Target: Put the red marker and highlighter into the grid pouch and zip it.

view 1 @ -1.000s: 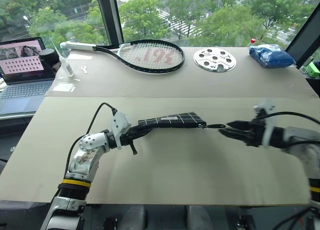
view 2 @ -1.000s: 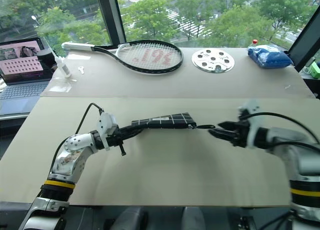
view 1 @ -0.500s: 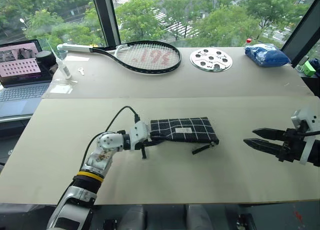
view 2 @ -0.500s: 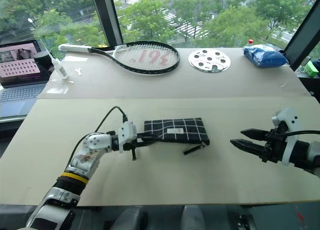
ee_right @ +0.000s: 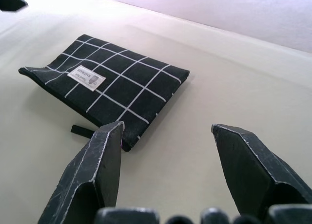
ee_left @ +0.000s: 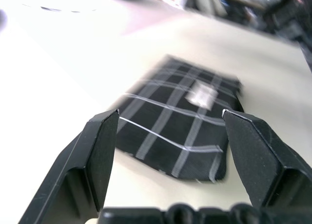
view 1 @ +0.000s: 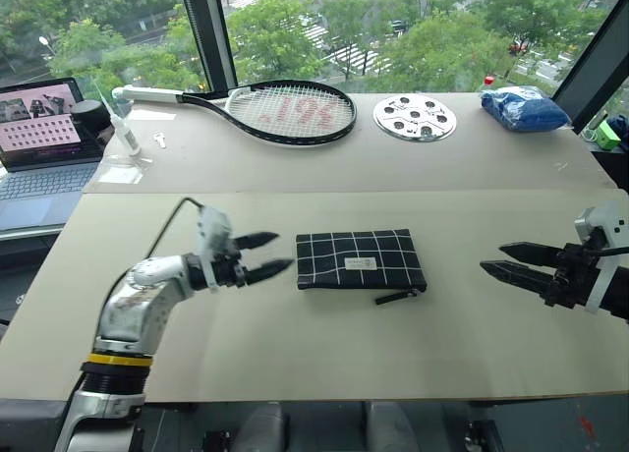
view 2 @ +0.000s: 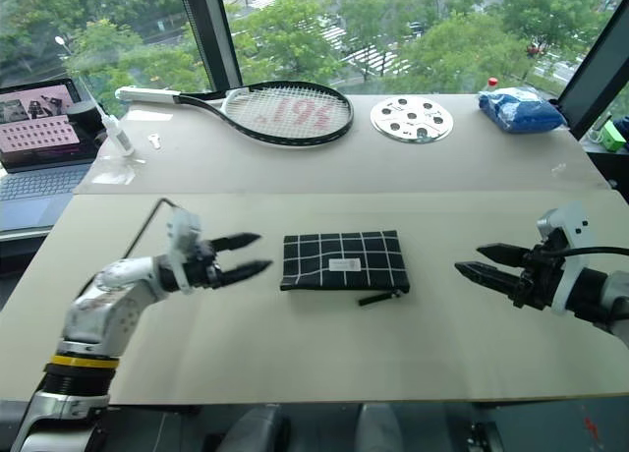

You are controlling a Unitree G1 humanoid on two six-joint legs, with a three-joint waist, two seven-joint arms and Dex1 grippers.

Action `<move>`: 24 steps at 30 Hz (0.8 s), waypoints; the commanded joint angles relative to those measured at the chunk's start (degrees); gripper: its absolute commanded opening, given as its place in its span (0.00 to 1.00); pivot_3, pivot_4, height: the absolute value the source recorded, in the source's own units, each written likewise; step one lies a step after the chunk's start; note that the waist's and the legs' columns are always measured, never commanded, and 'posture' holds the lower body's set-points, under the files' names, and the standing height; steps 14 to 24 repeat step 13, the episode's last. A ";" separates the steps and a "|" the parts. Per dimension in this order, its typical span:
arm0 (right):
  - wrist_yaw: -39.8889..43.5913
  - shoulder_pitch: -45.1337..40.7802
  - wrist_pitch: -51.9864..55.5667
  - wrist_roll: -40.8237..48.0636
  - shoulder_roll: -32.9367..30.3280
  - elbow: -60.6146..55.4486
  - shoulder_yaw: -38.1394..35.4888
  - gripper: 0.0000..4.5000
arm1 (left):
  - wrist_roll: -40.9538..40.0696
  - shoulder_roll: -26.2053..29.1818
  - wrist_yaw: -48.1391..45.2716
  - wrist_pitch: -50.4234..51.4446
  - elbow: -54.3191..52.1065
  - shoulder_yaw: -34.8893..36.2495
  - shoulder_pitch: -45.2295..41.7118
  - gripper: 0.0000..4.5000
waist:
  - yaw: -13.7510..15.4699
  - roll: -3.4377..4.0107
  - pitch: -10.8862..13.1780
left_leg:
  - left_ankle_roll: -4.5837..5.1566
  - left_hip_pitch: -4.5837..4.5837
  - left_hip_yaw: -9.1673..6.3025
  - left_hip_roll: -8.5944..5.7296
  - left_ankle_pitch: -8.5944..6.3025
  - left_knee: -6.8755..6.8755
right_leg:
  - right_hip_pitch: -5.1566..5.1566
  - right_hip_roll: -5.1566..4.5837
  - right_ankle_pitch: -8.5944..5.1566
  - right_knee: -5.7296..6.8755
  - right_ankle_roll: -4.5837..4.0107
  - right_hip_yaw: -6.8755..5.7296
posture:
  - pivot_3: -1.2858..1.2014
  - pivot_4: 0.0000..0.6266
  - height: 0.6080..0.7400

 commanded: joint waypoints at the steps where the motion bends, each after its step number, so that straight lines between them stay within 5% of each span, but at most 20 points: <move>1: -0.20 -2.38 -3.38 -1.55 0.06 2.52 2.14 0.72 | -5.86 2.53 3.78 4.99 -1.42 9.67 3.88 0.81 | -0.37 0.00 0.00 | 0.00 0.00 0.00 0.01 0.00 -0.01 | -0.01 0.02 0.00 0.00 -0.01 0.00 | 0.52 0.24 1.00; 9: -0.14 -9.86 -8.10 -4.79 2.77 10.97 9.47 0.72 | -8.81 2.34 10.64 6.76 -3.30 19.86 11.89 0.81 | 0.00 0.00 0.00 | -0.02 0.00 0.01 0.01 0.01 -0.01 | 0.00 0.01 0.01 -0.01 -0.03 0.01 | 0.52 0.24 1.00; 24: -0.48 -13.92 -10.28 -6.50 4.92 15.79 12.63 0.72 | -9.21 0.74 14.53 6.74 -5.86 21.52 15.29 0.81 | 0.11 -0.01 0.00 | -0.04 -0.02 0.01 0.00 0.01 -0.01 | -0.01 0.00 0.01 -0.03 -0.04 0.01 | 0.52 0.24 1.00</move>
